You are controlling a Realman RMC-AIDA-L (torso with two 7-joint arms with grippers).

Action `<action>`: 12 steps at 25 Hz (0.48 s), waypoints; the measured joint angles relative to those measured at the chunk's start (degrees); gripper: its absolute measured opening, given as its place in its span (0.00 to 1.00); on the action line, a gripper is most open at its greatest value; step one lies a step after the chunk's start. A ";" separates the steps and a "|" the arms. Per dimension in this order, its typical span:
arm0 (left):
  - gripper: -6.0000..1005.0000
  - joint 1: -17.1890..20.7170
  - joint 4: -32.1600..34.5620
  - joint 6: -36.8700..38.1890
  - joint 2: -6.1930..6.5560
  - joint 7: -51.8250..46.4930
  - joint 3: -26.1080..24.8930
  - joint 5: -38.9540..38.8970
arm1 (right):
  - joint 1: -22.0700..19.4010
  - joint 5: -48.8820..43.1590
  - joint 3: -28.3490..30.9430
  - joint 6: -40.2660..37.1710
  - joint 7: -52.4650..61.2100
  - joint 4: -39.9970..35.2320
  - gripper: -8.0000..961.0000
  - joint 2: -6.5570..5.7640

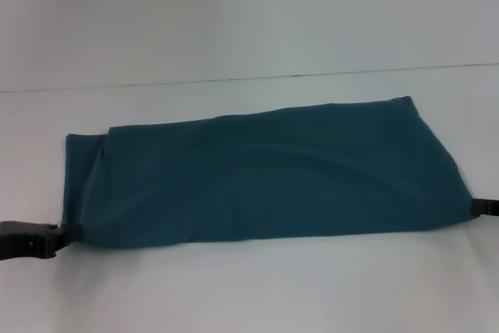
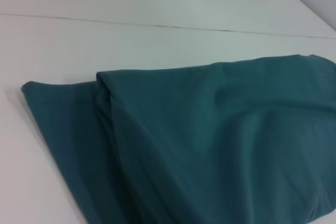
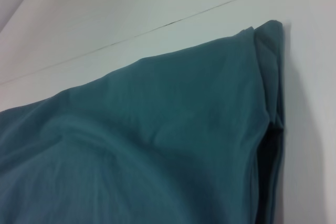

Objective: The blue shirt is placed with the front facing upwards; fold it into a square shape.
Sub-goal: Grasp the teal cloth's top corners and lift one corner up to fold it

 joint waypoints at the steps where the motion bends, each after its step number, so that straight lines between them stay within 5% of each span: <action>1: 0.08 -0.06 -0.04 -0.04 0.01 -0.14 -0.04 -0.02 | 0.00 0.04 0.06 0.07 0.00 0.00 0.13 0.01; 8: 0.10 -0.78 -0.12 0.14 0.18 -1.47 -0.22 -0.38 | 0.57 0.29 4.01 -1.32 -0.09 -0.49 0.14 -0.28; 12: 0.11 -1.19 -0.10 -0.09 0.46 -2.97 -1.45 -0.88 | 0.96 0.56 5.58 -2.69 -0.59 -2.82 0.30 0.20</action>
